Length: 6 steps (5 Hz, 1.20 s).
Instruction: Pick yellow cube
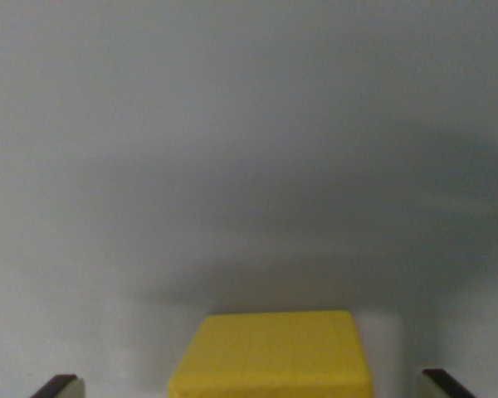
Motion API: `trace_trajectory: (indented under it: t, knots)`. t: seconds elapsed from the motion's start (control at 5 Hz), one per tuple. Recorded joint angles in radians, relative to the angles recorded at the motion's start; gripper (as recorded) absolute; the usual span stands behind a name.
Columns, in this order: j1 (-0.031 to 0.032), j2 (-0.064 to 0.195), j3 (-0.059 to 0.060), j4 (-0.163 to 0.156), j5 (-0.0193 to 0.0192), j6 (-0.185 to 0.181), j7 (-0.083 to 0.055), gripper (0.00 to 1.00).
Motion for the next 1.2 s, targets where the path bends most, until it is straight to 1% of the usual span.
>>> trace_trajectory:
  t: [0.2,0.4,0.6,1.2]
  knots:
    - [-0.0024,0.004,-0.003,-0.01,0.0018,-0.012,-0.008,0.0]
    - [-0.0024,0.004,-0.003,-0.01,0.0018,-0.012,-0.008,0.0]
    - [-0.0034,0.006,-0.004,-0.014,0.0026,-0.017,-0.011,0.0]
    - [-0.0035,0.006,-0.004,-0.015,0.0027,-0.018,-0.011,0.0]
